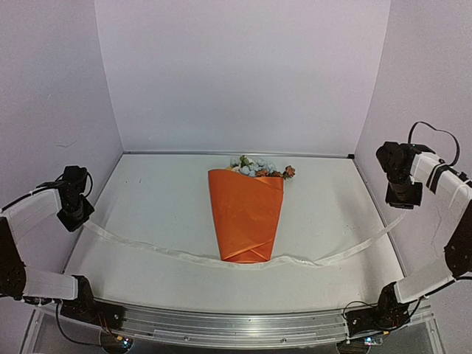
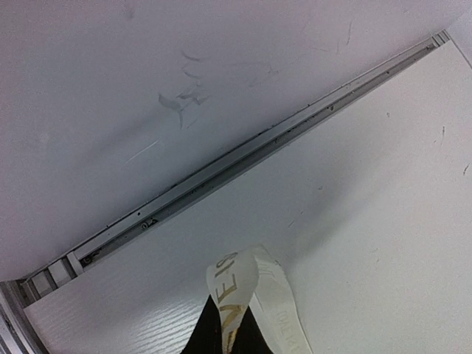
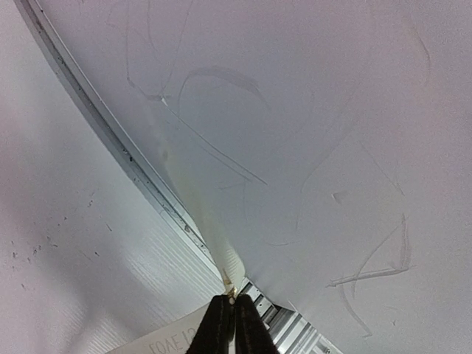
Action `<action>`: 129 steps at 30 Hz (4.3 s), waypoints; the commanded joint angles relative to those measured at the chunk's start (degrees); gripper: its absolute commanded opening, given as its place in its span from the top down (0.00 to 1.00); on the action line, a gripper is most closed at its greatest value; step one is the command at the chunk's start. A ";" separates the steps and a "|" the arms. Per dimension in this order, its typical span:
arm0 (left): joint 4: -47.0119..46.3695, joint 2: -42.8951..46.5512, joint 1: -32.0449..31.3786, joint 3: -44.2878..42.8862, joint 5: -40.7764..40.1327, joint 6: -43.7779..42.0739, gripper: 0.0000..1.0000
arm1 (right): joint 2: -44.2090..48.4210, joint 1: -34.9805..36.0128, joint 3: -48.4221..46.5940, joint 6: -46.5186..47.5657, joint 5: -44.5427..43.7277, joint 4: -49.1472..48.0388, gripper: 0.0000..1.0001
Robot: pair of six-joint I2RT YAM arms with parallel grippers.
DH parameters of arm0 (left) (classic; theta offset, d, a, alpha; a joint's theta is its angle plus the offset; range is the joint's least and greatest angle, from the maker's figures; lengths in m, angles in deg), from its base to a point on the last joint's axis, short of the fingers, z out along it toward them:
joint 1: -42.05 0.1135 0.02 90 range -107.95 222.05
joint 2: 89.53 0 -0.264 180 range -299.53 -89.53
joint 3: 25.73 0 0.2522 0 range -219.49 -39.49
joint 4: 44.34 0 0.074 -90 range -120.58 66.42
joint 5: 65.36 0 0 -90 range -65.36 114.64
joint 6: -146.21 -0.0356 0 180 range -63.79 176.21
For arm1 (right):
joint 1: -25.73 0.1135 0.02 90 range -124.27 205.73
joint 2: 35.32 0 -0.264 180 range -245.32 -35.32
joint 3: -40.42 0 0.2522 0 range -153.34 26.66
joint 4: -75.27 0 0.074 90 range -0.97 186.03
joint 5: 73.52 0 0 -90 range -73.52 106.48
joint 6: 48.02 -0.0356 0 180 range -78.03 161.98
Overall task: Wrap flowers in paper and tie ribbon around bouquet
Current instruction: Straighten the ribbon at the center of the board, then adjust the ribbon at the center of the board.
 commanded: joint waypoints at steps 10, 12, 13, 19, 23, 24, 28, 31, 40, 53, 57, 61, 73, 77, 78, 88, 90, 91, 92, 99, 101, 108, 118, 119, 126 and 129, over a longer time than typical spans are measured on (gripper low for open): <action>-4.35 3.74 0.15 -2.55 12.53 -5.33 0.04 | 5.69 0.57 -0.90 0.40 12.31 1.86 0.21; -4.90 4.40 0.03 -2.96 15.66 -5.88 0.05 | 7.47 1.07 0.24 1.04 16.33 0.83 0.16; -5.22 4.45 -0.24 -3.34 17.67 -6.13 0.05 | 8.40 1.58 1.07 1.29 18.22 -0.24 0.14; -9.57 2.33 -10.67 -4.36 26.29 -4.52 0.09 | 10.81 9.43 6.45 0.52 32.58 -8.88 0.07; -16.11 -0.21 -17.54 -3.53 34.40 -2.65 0.15 | 9.11 17.74 9.21 -0.37 39.03 -15.40 0.10; -17.48 -0.78 -18.68 -3.38 36.18 -2.67 0.17 | 8.51 19.39 9.89 -0.30 40.27 -17.03 0.11; -23.66 -4.60 -24.69 -2.65 42.88 -4.08 0.21 | 4.39 25.48 12.54 -1.07 43.67 -21.80 0.19; -25.42 -7.39 -28.83 -1.97 45.40 -3.30 0.28 | 1.60 29.09 13.19 -3.04 43.80 -22.47 0.25; -24.47 -7.80 -37.00 4.62 49.06 1.71 0.36 | -0.22 37.39 16.87 -10.63 39.12 -24.12 0.28; -29.97 -11.72 -38.89 8.92 45.06 4.80 0.38 | 6.67 37.29 27.47 -21.82 26.01 -23.81 0.25; -30.02 -12.40 -38.88 8.57 42.37 4.34 0.38 | 6.15 36.27 27.58 -22.11 25.47 -23.54 0.25; -30.89 -14.29 -38.89 8.98 41.00 4.42 0.38 | 5.85 34.74 27.67 -22.22 26.03 -23.54 0.25; -33.38 -15.35 -38.85 13.84 34.79 6.17 0.38 | 4.72 29.29 30.97 -23.09 29.40 -26.50 0.25; -33.08 -15.00 -38.84 14.36 34.86 6.49 0.39 | 4.48 26.74 33.61 -24.55 32.11 -32.43 0.25; -33.06 -15.01 -38.82 14.43 34.87 6.52 0.39 | 4.37 26.43 34.05 -24.95 32.59 -33.49 0.25; -33.20 -15.52 -38.85 14.35 35.48 6.56 0.39 | 3.66 24.89 38.05 -29.43 35.63 -43.29 0.30; -33.09 -15.50 -38.83 14.35 35.53 6.53 0.39 | 3.74 24.83 38.27 -29.79 35.63 -44.45 0.30; -33.05 -15.51 -38.81 14.35 35.56 6.49 0.39 | 3.79 24.81 38.33 -29.96 35.65 -44.84 0.30; -32.94 -15.59 -38.84 14.30 35.57 6.45 0.39 | 3.85 24.84 38.36 -30.07 35.66 -45.17 0.30; -32.62 -15.87 -38.83 13.92 35.65 6.24 0.39 | 4.98 24.85 38.56 -31.56 35.77 -45.73 0.33; -32.58 -15.88 -38.82 13.84 35.65 6.21 0.39 | 5.54 24.80 38.21 -32.02 35.71 -43.89 0.33; -32.09 -15.92 -38.80 13.68 35.54 6.14 0.38 | 9.42 24.90 36.91 -31.88 36.31 -37.73 0.33; -31.89 -15.77 -38.84 13.37 35.23 6.35 0.38 | 5.55 24.92 33.86 -30.51 38.23 -41.81 0.32; -31.84 -15.70 -38.81 13.30 35.14 6.32 0.38 | 4.85 24.84 33.86 -30.55 38.33 -42.95 0.32; -30.77 -15.15 -38.78 13.29 34.50 6.39 0.38 | 0.64 24.93 34.52 -31.95 38.70 -47.33 0.32; -30.20 -14.69 -38.85 13.55 33.92 6.57 0.38 | 0.26 24.82 36.07 -32.09 37.36 -47.96 0.32</action>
